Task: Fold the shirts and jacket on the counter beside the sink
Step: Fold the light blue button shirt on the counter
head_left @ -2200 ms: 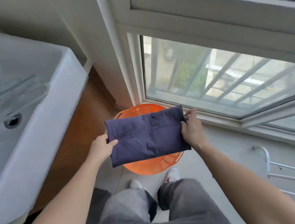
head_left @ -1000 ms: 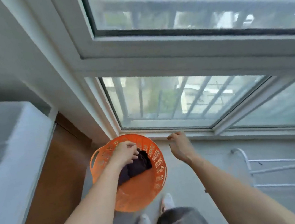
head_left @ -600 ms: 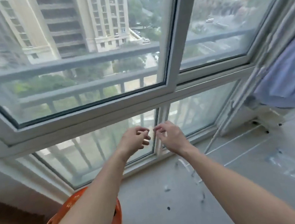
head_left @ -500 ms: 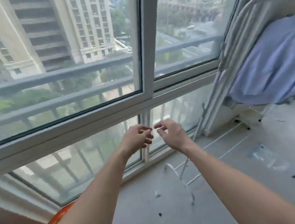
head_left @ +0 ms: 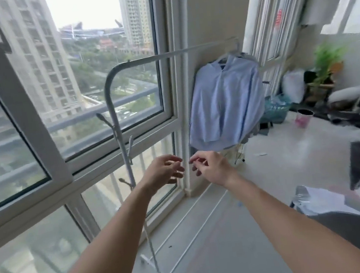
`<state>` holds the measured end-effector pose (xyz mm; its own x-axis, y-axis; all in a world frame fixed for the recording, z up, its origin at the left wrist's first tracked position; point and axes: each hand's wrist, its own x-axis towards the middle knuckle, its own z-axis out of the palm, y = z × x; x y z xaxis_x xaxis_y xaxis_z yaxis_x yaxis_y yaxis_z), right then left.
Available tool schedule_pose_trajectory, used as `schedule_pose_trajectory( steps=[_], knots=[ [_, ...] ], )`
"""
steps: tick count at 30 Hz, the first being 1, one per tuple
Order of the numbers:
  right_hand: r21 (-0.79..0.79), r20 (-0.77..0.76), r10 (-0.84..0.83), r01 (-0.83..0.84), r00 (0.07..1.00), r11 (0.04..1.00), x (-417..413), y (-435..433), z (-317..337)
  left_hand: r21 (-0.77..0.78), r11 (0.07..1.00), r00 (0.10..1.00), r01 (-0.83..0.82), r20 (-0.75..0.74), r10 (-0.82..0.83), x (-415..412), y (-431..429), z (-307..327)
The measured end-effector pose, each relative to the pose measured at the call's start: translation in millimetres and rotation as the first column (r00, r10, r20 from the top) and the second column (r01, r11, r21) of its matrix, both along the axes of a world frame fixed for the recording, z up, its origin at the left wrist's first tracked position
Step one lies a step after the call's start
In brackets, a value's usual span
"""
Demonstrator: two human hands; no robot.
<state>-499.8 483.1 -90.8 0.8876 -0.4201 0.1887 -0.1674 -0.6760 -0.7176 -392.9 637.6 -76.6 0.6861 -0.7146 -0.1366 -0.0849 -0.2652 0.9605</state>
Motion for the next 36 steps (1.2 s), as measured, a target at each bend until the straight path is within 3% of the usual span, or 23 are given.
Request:
schedule_pose_trajectory(
  steps=[8, 17, 23, 26, 31, 36],
  knots=[
    [0.029, 0.012, -0.085, 0.085, 0.996, 0.996, 17, -179, -7, -0.024, 0.995, 0.992, 0.095, 0.088, -0.093, 43, -194, 5],
    [-0.003, 0.043, -0.118, 0.118, 0.992, 0.993, 130, -405, 50, -0.063, 0.993, 0.983, 0.104, 0.157, -0.093, 162, -418, 39],
    [-0.033, 0.065, -0.099, 0.101, 0.993, 0.994, 200, -527, 78, -0.042, 0.998, 0.983, 0.042, 0.182, -0.033, 223, -523, 58],
    [-0.036, 0.104, -0.100, 0.104, 0.989, 0.994, 245, -590, 95, -0.034, 0.999, 0.980, -0.018, 0.199, 0.025, 256, -565, 60],
    [-0.173, 0.241, -0.164, 0.208, 0.957, 0.963, 330, -684, 124, -0.057, 0.979, 0.960, -0.196, 0.194, 0.203, 310, -611, 65],
    [-0.256, 0.133, -0.251, 0.278, 0.959, 0.926, 406, -747, 128, -0.070, 0.913, 0.899, -0.402, 0.162, 0.408, 343, -639, 76]
  ],
)
